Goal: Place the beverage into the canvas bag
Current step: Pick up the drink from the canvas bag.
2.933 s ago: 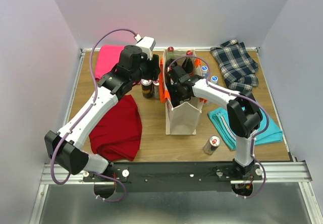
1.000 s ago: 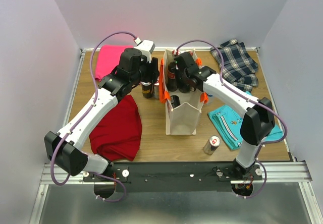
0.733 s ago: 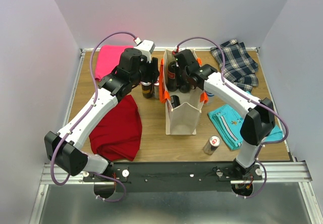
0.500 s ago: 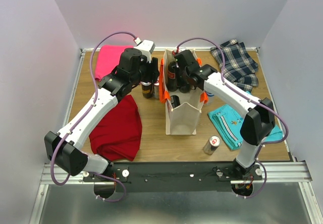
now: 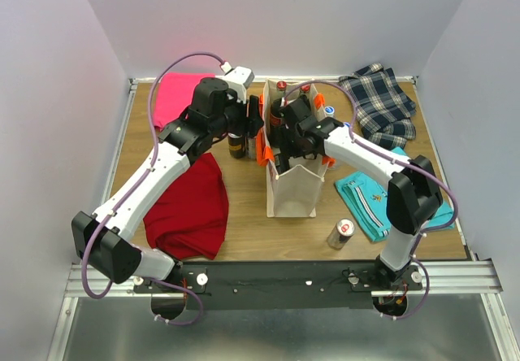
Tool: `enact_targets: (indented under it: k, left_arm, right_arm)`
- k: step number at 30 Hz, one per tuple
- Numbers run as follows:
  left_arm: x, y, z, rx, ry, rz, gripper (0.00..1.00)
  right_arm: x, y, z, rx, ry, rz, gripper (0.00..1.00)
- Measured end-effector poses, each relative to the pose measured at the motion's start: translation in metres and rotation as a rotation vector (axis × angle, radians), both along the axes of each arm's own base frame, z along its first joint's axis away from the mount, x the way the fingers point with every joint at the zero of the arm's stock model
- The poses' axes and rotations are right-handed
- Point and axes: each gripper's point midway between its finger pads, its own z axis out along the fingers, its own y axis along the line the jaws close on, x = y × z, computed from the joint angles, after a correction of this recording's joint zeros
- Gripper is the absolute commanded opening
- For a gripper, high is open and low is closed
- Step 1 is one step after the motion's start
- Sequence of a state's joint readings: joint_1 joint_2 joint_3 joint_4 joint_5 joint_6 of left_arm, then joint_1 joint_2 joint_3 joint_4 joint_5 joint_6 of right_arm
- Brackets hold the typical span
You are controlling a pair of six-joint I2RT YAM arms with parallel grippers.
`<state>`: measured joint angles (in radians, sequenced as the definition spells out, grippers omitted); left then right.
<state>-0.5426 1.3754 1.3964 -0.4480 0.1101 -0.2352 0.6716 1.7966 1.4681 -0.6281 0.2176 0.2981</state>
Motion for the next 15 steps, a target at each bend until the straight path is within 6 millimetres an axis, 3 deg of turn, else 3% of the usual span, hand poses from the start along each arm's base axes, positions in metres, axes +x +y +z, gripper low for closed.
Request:
enact_targets:
  k: [5,15]
  left_arm:
    - [-0.009,-0.011,0.001,-0.037,0.022,-0.065,0.68]
    - [-0.02,-0.027,-0.003,-0.081,0.07,-0.163,0.68]
  right_arm:
    - [-0.008,-0.001,-0.012,-0.013,0.022,0.012,0.83]
    - [-0.015,0.004,-0.027,-0.007,0.056,0.039,0.86]
